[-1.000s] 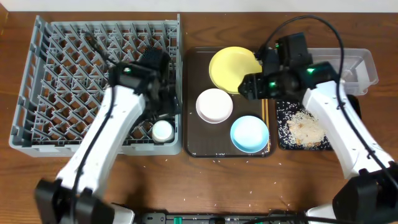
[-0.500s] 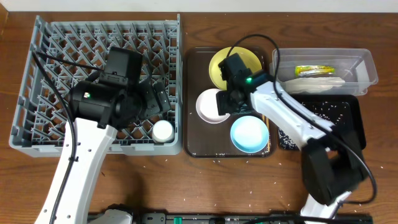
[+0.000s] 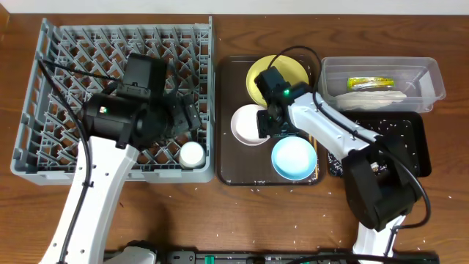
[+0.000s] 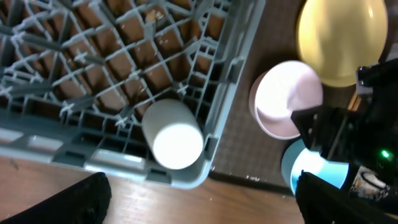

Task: Sort waste into correct bins and load items into the dishwasher

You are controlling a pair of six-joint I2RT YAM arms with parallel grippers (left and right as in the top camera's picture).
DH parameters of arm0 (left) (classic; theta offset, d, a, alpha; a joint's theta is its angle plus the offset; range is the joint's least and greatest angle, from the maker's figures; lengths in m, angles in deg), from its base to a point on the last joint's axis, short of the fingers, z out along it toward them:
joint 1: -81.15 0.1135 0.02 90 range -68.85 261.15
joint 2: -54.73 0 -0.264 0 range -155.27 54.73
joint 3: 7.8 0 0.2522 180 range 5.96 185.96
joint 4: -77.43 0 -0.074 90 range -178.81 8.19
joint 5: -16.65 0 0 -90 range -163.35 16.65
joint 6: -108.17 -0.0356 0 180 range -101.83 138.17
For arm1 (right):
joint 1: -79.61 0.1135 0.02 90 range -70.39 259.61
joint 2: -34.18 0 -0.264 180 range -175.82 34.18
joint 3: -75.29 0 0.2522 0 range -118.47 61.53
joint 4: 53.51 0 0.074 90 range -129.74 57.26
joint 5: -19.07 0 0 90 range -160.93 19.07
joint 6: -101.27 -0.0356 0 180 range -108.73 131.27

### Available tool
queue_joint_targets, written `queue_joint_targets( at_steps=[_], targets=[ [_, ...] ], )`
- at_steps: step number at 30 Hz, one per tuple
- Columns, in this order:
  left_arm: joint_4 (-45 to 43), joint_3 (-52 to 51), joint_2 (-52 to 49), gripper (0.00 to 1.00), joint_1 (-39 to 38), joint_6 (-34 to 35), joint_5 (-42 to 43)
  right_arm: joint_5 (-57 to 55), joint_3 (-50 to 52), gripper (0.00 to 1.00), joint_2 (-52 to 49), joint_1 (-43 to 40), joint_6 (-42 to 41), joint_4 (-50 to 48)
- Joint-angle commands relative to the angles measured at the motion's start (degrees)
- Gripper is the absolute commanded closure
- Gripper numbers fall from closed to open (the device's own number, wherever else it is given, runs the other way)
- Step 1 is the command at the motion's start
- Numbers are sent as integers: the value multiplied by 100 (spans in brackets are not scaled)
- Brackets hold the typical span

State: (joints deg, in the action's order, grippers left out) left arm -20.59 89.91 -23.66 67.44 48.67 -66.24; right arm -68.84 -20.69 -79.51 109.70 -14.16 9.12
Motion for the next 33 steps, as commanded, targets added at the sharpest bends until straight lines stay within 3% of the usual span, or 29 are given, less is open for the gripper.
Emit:
queue_joint_targets(
  at_steps=[1, 10, 13, 22, 33],
  targets=[
    [-262, 50, -247, 6, -448, 68, -4, -17, -603, 40, 870, -251, 127, 186],
    [-1370, 50, -1690, 12, -1663, 173, -35, -35, -723, 28, 2350, -1622, 310, 697],
    [-1770, 50, -2282, 12, -1875, 129, -516, -35, -723, 25, 2448, -1923, 391, 1047],
    [-2465, 50, -3386, 14, -1899, -1963, -844, -57, -656, 21, 2444, -2026, 581, 1300],
    [-2793, 42, -3746, 14, -1878, -2341, -1084, -61, -654, 15, 2444, -2026, 623, 1429]
  ],
)
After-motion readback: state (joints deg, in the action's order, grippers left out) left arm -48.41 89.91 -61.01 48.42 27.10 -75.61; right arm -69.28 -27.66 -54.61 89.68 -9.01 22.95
